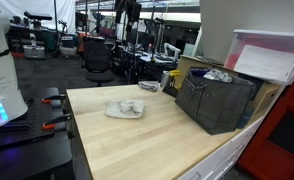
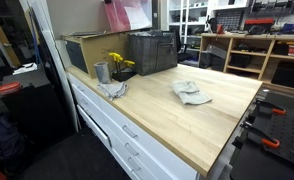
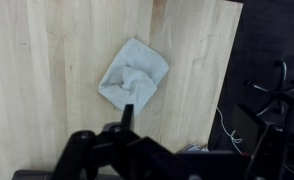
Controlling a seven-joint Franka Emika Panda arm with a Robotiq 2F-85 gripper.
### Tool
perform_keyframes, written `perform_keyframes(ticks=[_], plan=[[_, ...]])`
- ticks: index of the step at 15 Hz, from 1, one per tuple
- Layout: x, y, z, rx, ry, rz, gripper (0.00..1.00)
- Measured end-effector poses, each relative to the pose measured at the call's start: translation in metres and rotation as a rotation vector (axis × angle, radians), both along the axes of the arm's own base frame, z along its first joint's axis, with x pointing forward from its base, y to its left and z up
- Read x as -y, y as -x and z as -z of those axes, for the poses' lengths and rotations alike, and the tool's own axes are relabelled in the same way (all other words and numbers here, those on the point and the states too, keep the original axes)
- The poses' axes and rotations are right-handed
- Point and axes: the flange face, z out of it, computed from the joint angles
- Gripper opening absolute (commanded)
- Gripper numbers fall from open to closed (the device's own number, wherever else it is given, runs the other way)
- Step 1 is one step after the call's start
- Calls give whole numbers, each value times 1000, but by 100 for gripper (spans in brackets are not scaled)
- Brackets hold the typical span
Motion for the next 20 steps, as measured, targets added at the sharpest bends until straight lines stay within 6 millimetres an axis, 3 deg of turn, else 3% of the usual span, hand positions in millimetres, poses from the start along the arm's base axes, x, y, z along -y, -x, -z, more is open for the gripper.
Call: perform_keyframes(ticks=[7,14,20], plan=[[-15,-25,33,80,68,213,100],[-42,-34,108,55,133,500,100],[-66,-31,170,14,159,631,100]])
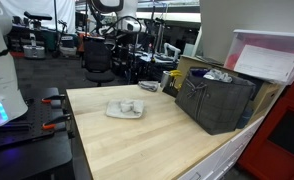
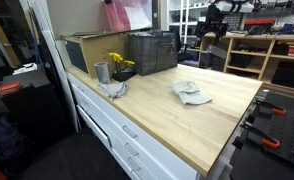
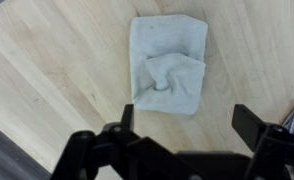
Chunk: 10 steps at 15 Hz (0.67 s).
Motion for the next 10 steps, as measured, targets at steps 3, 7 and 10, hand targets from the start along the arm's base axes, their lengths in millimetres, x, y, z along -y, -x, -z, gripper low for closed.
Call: perform_keyframes(ticks=[3,7,10], plan=[[-2,4,36,-14,28,45,100],[-3,14,86,-35,82,110,100],[-7,16,94,-31,79,133,100]])
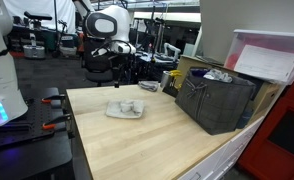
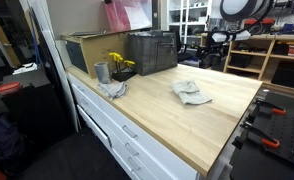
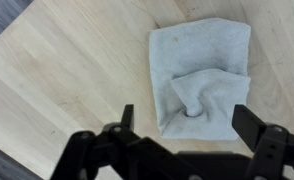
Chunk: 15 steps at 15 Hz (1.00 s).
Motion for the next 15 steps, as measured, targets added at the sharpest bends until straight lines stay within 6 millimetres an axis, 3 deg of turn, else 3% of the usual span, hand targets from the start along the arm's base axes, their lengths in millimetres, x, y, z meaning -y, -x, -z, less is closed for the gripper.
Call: perform_keyframes(ticks=[4,7,15], plan=[[0,0,-2,5,1,-1,100],[1,1,7,-17,-3,2,100],[-5,-5,76,-50,-48,38,100]])
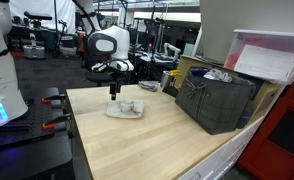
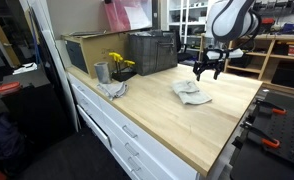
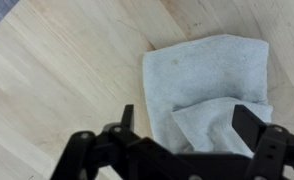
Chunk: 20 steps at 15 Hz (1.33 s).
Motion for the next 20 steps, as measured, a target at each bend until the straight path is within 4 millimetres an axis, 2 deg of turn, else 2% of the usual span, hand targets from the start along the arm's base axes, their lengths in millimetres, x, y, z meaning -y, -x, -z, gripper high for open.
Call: perform_keyframes(ticks=[8,14,16,20], plan=[[27,-24,41,29,-11,99,100],[32,-60,51,72,-56,170,100],[27,-61,58,68,-85,196,100],[19,-52,81,29,-121,249,100]])
